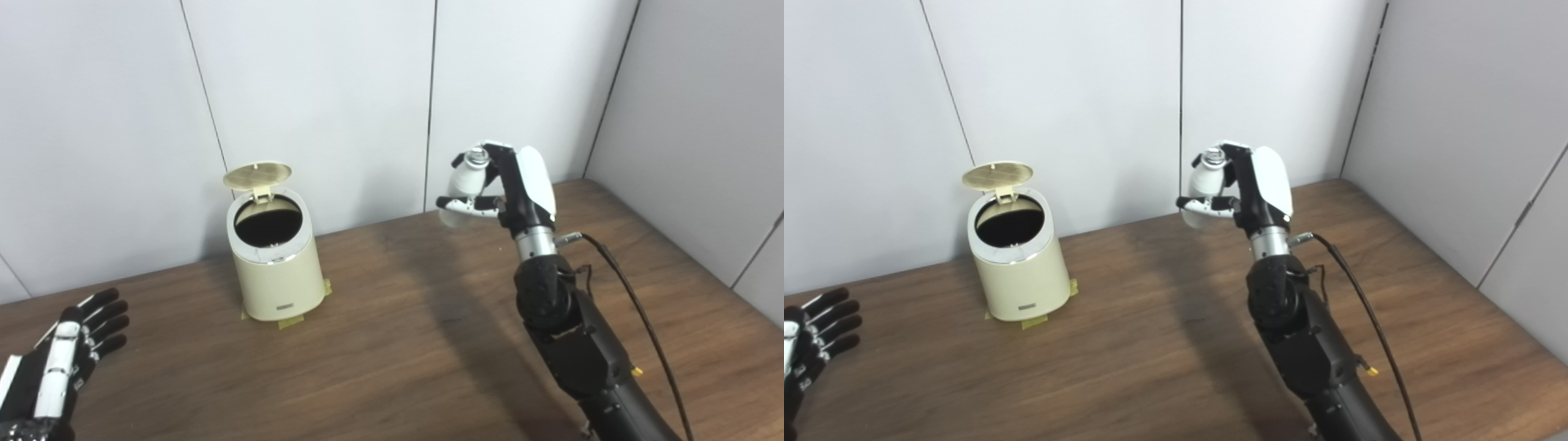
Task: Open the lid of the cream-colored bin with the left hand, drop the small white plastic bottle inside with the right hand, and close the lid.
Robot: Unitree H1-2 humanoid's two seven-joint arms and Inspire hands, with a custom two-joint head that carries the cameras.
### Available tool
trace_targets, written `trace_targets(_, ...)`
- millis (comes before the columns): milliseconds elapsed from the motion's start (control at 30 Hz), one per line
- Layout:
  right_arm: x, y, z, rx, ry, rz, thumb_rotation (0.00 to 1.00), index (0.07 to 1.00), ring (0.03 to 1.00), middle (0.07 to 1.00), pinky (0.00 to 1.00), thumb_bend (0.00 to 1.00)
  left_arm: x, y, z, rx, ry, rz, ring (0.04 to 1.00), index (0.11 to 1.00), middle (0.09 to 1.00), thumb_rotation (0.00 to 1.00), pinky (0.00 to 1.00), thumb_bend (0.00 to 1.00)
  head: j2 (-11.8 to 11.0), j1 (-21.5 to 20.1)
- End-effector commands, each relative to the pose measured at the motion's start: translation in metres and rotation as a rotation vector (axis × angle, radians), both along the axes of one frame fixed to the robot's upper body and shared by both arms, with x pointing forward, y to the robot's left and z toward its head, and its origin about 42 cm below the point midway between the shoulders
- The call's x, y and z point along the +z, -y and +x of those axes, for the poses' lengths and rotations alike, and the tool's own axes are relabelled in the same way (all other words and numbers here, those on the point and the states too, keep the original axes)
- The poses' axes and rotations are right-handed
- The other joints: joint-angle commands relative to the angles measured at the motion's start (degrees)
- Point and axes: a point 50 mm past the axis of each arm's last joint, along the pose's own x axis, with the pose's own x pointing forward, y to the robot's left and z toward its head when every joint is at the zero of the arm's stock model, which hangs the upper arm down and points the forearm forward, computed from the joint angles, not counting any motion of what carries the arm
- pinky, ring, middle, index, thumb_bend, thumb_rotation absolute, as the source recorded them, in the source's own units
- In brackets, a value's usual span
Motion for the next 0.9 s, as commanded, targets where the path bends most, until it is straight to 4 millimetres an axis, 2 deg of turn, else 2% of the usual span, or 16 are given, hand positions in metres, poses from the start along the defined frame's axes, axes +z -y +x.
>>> trace_targets(0, 0.044, -0.017, 0.004, 0.067, 0.129, -0.012, 0.0, 0.506, 0.404, 0.508, 0.4, 0.52, 0.014, 0.004, -0.001, 0.014, 0.065, -0.022, 0.858, 0.859, 0.842, 0.96, 0.88, 0.34, 0.0, 0.1)
trace_targets(100, 0.056, -0.032, 0.002, 0.11, 0.142, -0.003, 0.0, 0.491, 0.416, 0.518, 0.41, 0.52, 0.007, 0.008, -0.004, 0.03, 0.063, -0.045, 0.873, 0.878, 0.86, 0.99, 0.89, 0.34, -0.1, 1.6)
trace_targets(233, 0.07, -0.05, 0.004, 0.165, 0.144, -0.023, 0.0, 0.534, 0.385, 0.508, 0.37, 0.51, -0.004, 0.014, -0.005, 0.054, 0.061, -0.072, 0.895, 0.906, 0.894, 1.0, 0.91, 0.36, -0.5, 3.8)
trace_targets(433, 0.085, -0.075, 0.012, 0.279, 0.15, -0.011, 0.0, 0.524, 0.4, 0.502, 0.38, 0.51, -0.014, 0.029, -0.01, 0.11, 0.048, -0.087, 0.854, 0.893, 0.867, 1.0, 0.84, 0.34, -0.8, 8.6)
trace_targets(500, 0.089, -0.082, 0.016, 0.309, 0.153, -0.02, 0.0, 0.517, 0.405, 0.501, 0.38, 0.52, -0.017, 0.033, -0.011, 0.137, 0.037, -0.094, 0.843, 0.879, 0.857, 0.97, 0.83, 0.36, -0.9, 10.0)
trace_targets(633, 0.094, -0.089, 0.026, 0.355, 0.184, -0.03, 0.0, 0.537, 0.382, 0.5, 0.34, 0.51, -0.02, 0.043, -0.011, 0.172, 0.027, -0.125, 0.824, 0.853, 0.836, 0.89, 0.8, 0.39, -1.3, 15.6)
trace_targets(667, 0.095, -0.09, 0.028, 0.362, 0.189, -0.028, 0.0, 0.54, 0.378, 0.5, 0.33, 0.51, -0.021, 0.045, -0.011, 0.177, 0.027, -0.131, 0.811, 0.846, 0.825, 0.87, 0.79, 0.4, -1.3, 15.6)
trace_targets(800, 0.097, -0.101, 0.038, 0.404, 0.204, -0.013, 0.0, 0.544, 0.376, 0.499, 0.32, 0.51, -0.028, 0.053, -0.01, 0.173, 0.046, -0.097, 0.788, 0.831, 0.806, 0.85, 0.75, 0.41, -1.6, 19.9)
trace_targets(867, 0.098, -0.103, 0.042, 0.415, 0.203, -0.011, 0.0, 0.544, 0.375, 0.498, 0.32, 0.51, -0.031, 0.059, -0.009, 0.17, 0.043, -0.098, 0.787, 0.818, 0.797, 0.8, 0.74, 0.46, -1.8, 21.3)
